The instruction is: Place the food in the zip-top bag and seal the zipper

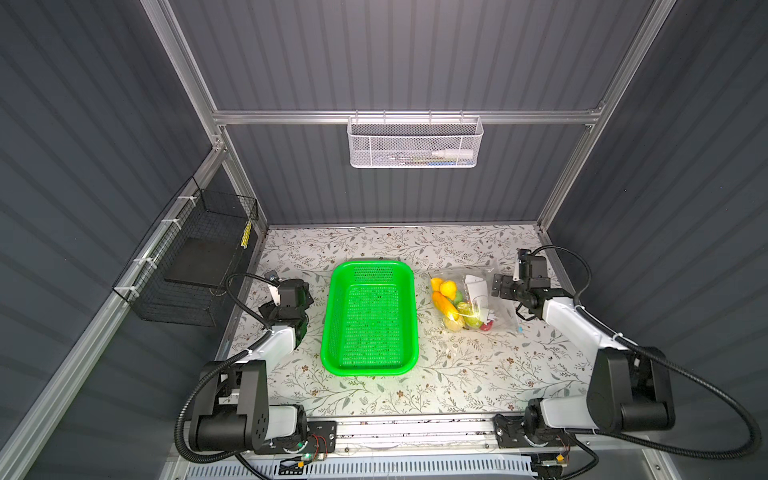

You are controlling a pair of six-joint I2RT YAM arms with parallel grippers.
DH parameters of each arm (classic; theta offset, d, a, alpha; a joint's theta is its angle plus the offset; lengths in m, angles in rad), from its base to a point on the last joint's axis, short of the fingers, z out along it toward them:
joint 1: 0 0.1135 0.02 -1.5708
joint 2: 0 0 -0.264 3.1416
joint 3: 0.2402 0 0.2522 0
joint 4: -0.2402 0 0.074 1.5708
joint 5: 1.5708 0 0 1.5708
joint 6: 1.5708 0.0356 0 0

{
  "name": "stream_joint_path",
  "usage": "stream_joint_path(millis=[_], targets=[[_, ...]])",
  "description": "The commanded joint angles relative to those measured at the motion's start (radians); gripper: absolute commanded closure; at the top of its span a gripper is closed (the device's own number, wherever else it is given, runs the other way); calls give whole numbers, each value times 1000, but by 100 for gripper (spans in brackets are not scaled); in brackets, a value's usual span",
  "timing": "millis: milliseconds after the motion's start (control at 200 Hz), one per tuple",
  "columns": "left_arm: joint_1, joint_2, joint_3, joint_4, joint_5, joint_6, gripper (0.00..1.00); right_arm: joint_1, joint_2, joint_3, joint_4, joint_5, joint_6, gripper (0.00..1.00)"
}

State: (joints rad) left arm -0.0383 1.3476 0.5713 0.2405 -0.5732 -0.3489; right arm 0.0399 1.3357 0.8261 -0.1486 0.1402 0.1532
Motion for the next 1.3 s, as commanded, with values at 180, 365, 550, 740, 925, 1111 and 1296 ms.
stream_joint_path(millis=[180, 365, 550, 740, 925, 1111, 1296], targets=[[6, 41, -32, 79, -50, 36, 1, -4, -26, -175, 312, 19, -80, 1], [6, 106, -111, 312, 5, 117, 0, -3, -10, -359, 686, -39, -127, 1], [5, 151, -158, 515, 105, 202, 1, -5, 25, -435, 911, -56, -194, 1], [5, 276, -216, 799, 219, 248, 1, -36, 73, -492, 1065, -47, -155, 1], [3, 358, -232, 905, 320, 295, 1, -64, 111, -522, 1147, -113, -145, 1], [3, 353, -209, 850, 331, 294, 0, -71, 116, -508, 1123, -21, -98, 1], [-20, 366, -120, 706, 311, 316, 0, -72, 122, -514, 1146, -18, -98, 1]])
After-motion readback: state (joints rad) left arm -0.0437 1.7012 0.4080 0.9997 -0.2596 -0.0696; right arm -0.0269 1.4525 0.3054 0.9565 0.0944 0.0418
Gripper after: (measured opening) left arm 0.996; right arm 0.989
